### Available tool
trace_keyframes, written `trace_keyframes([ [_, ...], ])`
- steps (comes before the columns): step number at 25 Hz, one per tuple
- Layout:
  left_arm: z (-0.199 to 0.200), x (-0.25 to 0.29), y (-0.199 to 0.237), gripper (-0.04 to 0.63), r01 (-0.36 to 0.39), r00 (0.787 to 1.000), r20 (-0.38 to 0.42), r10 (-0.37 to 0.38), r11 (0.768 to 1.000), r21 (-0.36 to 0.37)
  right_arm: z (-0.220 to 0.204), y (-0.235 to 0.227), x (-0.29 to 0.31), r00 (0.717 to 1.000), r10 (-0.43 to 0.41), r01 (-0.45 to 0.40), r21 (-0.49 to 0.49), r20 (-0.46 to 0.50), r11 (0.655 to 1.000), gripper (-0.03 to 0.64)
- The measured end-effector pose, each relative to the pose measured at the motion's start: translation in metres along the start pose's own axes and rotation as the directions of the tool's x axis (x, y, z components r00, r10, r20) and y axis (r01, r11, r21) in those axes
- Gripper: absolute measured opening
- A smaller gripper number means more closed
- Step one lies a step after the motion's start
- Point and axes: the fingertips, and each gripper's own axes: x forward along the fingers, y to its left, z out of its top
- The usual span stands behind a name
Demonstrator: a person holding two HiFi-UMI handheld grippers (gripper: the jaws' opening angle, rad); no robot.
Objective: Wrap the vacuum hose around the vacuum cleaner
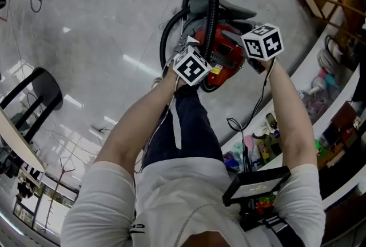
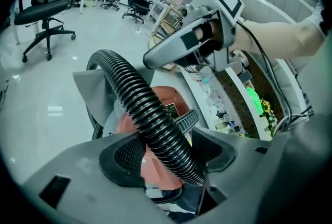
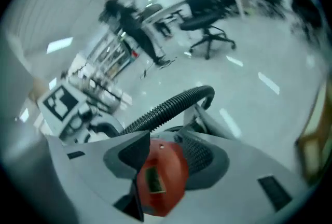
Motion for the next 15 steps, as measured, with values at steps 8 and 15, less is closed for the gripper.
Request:
trace_keyframes([
  [8,0.001,-0.002,0.000,0.276,0.029,1.000,0.002,-0.029,0.999,0.016,0.030,-0.028,0.028,0.923,-0.379,0.101,-0.915,-0.060,0.391,0.214],
  [15,0.001,-0.005,-0.001,0.276,0.052,0.999,0.003,-0.052,0.998,0.039,0.042,-0.030,0.055,0.901,-0.433,0.001,-1.000,-0.003,0.008,0.291],
])
